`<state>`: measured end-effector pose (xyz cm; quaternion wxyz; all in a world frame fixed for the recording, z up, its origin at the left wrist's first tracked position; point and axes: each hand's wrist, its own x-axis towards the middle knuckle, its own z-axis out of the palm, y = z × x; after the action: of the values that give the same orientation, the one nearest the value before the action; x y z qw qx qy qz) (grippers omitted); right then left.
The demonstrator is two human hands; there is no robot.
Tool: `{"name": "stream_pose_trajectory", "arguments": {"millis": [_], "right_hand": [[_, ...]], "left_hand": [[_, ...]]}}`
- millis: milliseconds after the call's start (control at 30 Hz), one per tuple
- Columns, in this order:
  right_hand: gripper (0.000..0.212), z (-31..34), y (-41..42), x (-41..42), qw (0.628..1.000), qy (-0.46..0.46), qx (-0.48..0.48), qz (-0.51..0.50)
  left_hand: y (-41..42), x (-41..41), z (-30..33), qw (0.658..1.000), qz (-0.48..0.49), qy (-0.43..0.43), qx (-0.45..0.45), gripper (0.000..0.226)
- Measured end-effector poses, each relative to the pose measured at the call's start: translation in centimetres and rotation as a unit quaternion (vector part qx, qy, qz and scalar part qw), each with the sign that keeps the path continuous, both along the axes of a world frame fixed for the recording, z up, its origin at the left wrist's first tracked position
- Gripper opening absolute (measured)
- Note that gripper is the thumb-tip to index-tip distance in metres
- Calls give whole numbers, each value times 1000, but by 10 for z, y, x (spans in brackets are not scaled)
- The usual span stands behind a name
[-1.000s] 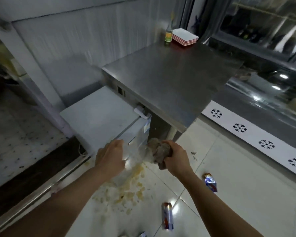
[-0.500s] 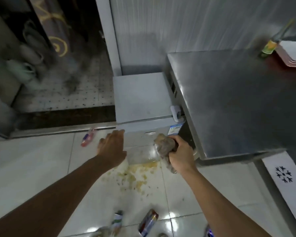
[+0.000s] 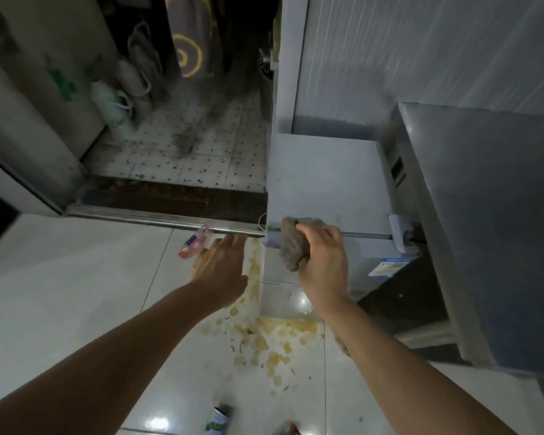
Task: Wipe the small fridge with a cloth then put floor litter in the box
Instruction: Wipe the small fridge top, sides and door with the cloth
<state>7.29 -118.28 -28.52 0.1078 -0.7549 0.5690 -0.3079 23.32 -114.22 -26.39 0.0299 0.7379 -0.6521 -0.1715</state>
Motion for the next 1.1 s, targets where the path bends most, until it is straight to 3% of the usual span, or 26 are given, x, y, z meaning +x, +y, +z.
{"name": "stream_pose_trajectory", "arguments": {"millis": [167, 333, 500, 667, 800, 933, 1100], "right_hand": [[67, -65, -11, 40, 975, 198, 66, 75], [49, -95, -26, 43, 980, 192, -39, 31], [52, -109, -40, -9, 962, 255, -59, 73], [38, -118, -41, -98, 975, 172, -140, -16], [40, -130, -43, -142, 981, 118, -135, -72], [32, -141, -49, -106, 969, 91, -204, -101], [34, -155, -52, -51, 946, 128, -297, -19]], "left_hand": [[-5, 13, -38, 1000, -15, 14, -15, 68], [-14, 16, -63, 998, -22, 16, -60, 71], [-28, -1, -74, 990, -32, 13, -135, 64], [-39, -41, -95, 980, -65, -21, -184, 68], [-42, -63, -120, 975, -47, -30, -216, 64], [-44, -64, -138, 958, -36, -42, -281, 64], [-49, -61, -154, 932, -51, -46, -355, 55]]}}
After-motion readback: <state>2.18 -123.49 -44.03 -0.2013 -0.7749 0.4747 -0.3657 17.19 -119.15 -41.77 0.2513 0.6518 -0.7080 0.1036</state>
